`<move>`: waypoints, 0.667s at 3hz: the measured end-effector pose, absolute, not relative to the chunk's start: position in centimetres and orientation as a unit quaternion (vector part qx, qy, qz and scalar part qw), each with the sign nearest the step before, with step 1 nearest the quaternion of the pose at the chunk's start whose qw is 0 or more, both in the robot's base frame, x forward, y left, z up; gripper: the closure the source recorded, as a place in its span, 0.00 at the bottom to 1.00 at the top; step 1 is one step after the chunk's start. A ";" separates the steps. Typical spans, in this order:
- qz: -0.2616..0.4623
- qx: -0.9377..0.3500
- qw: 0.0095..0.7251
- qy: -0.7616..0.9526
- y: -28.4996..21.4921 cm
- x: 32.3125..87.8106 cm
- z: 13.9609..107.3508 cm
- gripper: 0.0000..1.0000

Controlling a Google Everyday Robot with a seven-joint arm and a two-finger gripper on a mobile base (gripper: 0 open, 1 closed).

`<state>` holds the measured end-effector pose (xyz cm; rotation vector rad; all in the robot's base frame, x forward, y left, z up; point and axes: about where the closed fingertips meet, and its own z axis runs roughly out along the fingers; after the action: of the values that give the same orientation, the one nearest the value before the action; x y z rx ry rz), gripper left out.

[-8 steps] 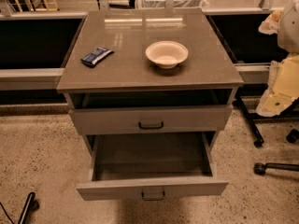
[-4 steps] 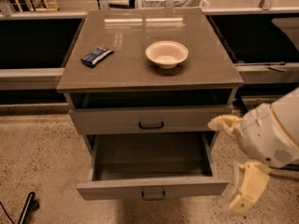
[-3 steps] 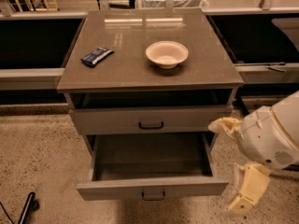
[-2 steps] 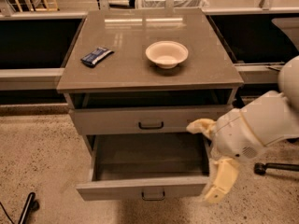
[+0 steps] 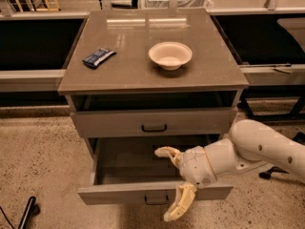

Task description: Close middle drawer

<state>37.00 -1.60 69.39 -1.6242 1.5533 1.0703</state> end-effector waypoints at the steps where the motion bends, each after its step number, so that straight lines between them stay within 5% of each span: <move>1: 0.407 -0.618 0.319 0.592 -1.6 37.0 69.5 0.00; 2: 0.419 -0.591 0.326 0.608 -1.8 38.5 63.6 0.00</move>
Offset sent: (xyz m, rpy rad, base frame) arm 0.0482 -0.0090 -0.1321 0.0735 0.1182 -0.1343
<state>38.46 -1.82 63.62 -1.5484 1.5921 1.0982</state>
